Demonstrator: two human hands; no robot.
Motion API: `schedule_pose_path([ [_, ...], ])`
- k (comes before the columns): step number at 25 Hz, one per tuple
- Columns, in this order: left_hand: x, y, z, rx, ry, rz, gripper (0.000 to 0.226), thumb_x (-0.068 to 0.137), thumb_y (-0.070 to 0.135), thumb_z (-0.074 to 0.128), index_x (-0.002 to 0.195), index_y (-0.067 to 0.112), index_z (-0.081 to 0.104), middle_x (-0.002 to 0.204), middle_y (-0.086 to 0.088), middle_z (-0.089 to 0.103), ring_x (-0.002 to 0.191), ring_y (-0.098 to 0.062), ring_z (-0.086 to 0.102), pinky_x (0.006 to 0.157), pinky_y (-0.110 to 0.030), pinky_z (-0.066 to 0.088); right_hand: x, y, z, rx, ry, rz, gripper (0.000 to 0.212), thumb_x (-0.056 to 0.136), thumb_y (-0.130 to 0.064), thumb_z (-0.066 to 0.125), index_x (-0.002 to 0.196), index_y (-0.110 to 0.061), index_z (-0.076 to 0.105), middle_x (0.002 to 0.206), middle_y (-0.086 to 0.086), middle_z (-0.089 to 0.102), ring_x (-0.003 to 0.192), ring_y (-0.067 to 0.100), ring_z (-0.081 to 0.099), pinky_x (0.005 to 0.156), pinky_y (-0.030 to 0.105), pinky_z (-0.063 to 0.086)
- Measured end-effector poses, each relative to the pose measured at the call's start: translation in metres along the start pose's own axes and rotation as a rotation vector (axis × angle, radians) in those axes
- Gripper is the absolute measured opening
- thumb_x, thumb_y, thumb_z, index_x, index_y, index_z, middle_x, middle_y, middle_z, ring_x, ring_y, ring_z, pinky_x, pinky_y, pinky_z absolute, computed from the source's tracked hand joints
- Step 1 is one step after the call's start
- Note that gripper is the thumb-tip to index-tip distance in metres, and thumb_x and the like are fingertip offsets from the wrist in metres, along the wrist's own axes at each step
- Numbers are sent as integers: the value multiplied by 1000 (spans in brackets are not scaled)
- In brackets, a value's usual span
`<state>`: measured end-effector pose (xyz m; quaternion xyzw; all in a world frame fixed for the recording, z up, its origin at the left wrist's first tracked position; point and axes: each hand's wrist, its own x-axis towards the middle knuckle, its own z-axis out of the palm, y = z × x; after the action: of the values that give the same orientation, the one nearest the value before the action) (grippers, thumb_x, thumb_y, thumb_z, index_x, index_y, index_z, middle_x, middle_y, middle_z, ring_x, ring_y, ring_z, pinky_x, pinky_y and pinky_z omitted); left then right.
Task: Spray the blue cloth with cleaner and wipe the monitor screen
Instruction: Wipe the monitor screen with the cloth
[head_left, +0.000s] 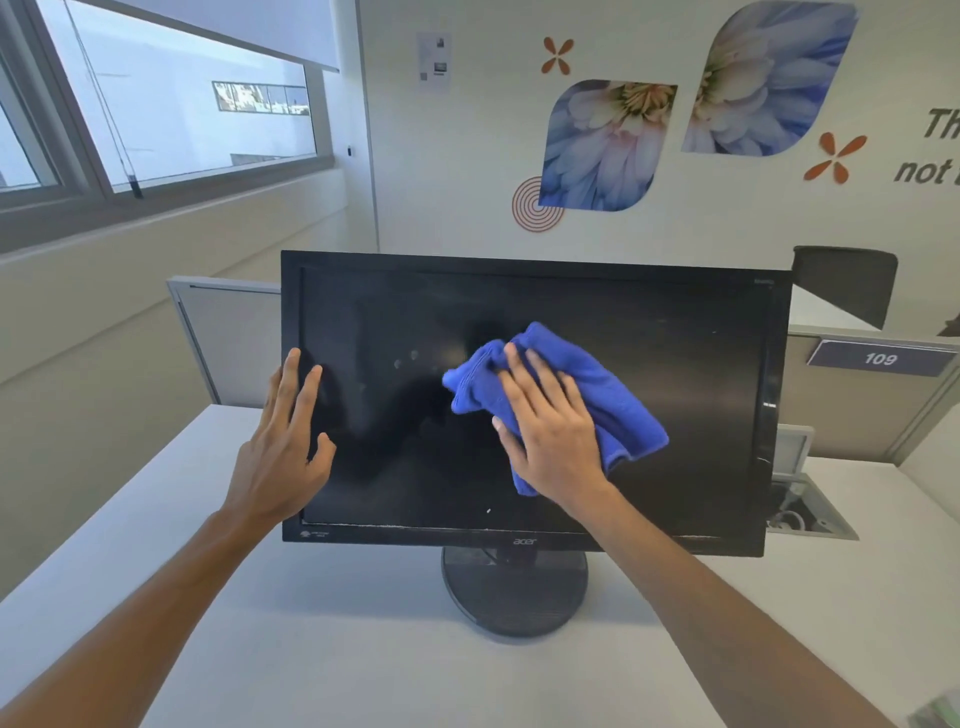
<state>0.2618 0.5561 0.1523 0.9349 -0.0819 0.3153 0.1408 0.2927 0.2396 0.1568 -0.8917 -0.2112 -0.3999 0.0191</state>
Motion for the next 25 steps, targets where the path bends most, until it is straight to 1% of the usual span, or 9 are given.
schedule_pose_path([
  [4, -3, -3, -2, -34, -12, -6, 84, 79, -5, 55, 152, 12, 18, 163, 4, -2, 149, -26, 12, 45, -14, 33, -42, -3, 7, -105, -105, -373, 58, 95, -26, 48, 151, -21, 35, 162, -4, 24, 149, 19, 22, 117, 43, 24],
  [6, -4, -7, -2, -46, -23, 6, 88, 77, -9, 53, 153, 13, 14, 163, 6, -4, 149, -25, 11, 45, -16, 36, -35, 8, 0, -214, -69, -336, 59, 93, -29, 47, 151, -30, 34, 162, -7, 23, 150, 18, 21, 117, 46, 16],
  [8, -4, -11, -2, -60, -33, 23, 91, 76, -11, 53, 153, 15, 12, 163, 7, -5, 148, -28, 16, 45, -18, 39, -6, 18, -7, -265, -28, -168, 57, 95, -35, 48, 150, -34, 35, 163, -6, 22, 150, 21, 19, 117, 52, 13],
  [10, -4, -12, -2, -80, -34, 37, 93, 75, -12, 54, 153, 15, 12, 163, 5, -3, 146, -32, 23, 45, -17, 39, 36, 22, -14, -210, -12, -52, 54, 96, -38, 49, 149, -32, 38, 162, -2, 24, 150, 27, 17, 118, 57, 13],
  [12, -3, -13, -1, -91, -24, 52, 96, 73, -14, 53, 153, 18, 11, 164, 3, -2, 144, -35, 28, 46, -15, 37, 72, 11, -15, -155, -11, -35, 54, 97, -38, 46, 150, -31, 37, 161, -1, 26, 150, 29, 18, 118, 58, 13],
  [15, -3, -14, -2, -110, -21, 49, 104, 69, -16, 51, 154, 24, 5, 164, 4, 0, 138, -40, 37, 44, -16, 34, 90, -22, -3, -136, -15, -128, 53, 97, -36, 45, 149, -30, 39, 160, -3, 29, 148, 27, 24, 118, 57, 14],
  [19, -3, -16, -2, -177, 0, 33, 105, 69, -17, 50, 154, 23, 3, 163, 7, 2, 127, -43, 48, 47, -13, 32, 43, -55, 18, -105, -98, -394, 58, 92, -31, 41, 150, -30, 37, 161, -5, 26, 149, 24, 22, 118, 55, 14],
  [23, -5, -16, -5, -207, -6, 42, 105, 71, -17, 50, 154, 25, 2, 163, 8, 0, 134, -39, 43, 50, -28, 48, -13, -58, 25, -106, -209, -586, 54, 92, -26, 40, 146, -28, 41, 159, -5, 30, 148, 22, 24, 119, 51, 17],
  [25, -4, -16, -6, -205, -13, 62, 103, 72, -16, 50, 154, 23, 3, 163, 7, 0, 138, -36, 39, 51, -31, 50, -7, -45, 17, -136, -204, -550, 55, 90, -24, 44, 145, -29, 43, 159, -6, 31, 147, 19, 27, 118, 49, 18],
])
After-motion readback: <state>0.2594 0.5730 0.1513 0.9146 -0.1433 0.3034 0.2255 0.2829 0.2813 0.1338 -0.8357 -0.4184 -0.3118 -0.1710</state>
